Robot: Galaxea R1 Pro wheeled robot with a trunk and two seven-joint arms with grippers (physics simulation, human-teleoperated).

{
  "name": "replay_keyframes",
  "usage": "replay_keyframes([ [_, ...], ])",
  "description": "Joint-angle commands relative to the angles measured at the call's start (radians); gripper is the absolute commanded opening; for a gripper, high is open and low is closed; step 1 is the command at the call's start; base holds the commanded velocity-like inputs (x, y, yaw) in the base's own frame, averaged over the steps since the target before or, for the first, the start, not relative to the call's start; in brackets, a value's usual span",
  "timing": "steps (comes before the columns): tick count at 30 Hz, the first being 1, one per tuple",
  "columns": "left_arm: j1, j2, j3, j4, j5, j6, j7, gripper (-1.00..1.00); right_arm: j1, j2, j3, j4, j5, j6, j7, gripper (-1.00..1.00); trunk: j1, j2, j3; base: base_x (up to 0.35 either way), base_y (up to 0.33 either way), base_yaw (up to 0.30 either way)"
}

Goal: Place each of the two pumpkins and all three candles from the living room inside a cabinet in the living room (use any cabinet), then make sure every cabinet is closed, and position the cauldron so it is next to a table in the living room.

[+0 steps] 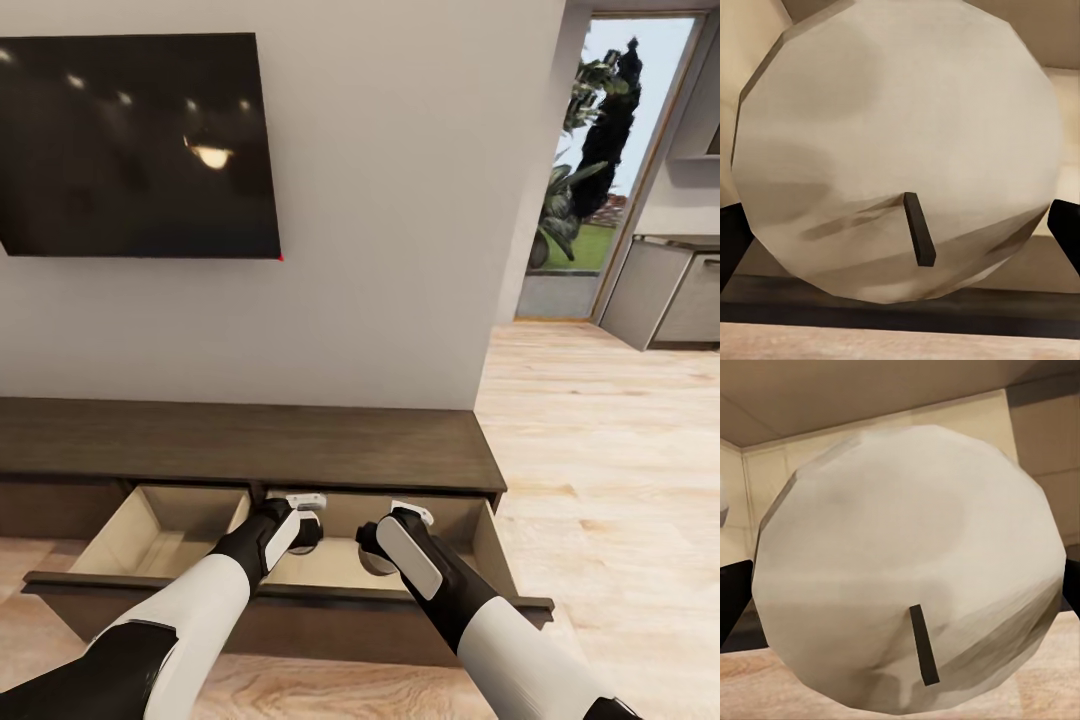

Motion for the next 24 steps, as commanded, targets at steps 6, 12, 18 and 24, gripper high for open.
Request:
replay_keyframes([
  [6,0.000,0.000,0.000,0.031,0.000,0.004,0.000,-1.00,0.000,0.000,0.000,0.000,-0.001,-0.002,0.000,-1.00,0.023,-0.042,-0.019,0.000,0.000,0.000],
  [12,0.000,0.000,0.001,0.041,0.000,0.006,0.000,-1.00,-0.001,0.000,0.000,-0.001,0.000,-0.002,0.000,-1.00,0.023,-0.042,-0.019,0.000,0.000,0.000],
  [18,0.000,0.000,0.001,0.042,-0.001,0.005,0.000,-1.00,-0.001,0.000,0.000,-0.002,0.001,-0.002,0.000,-1.00,0.046,-0.084,-0.038,0.000,0.000,0.000],
  [24,0.000,0.000,0.001,0.042,-0.001,0.003,0.000,-1.00,-0.001,0.000,0.000,-0.002,0.001,-0.002,0.000,-1.00,0.061,-0.112,-0.050,0.000,0.000,0.000],
])
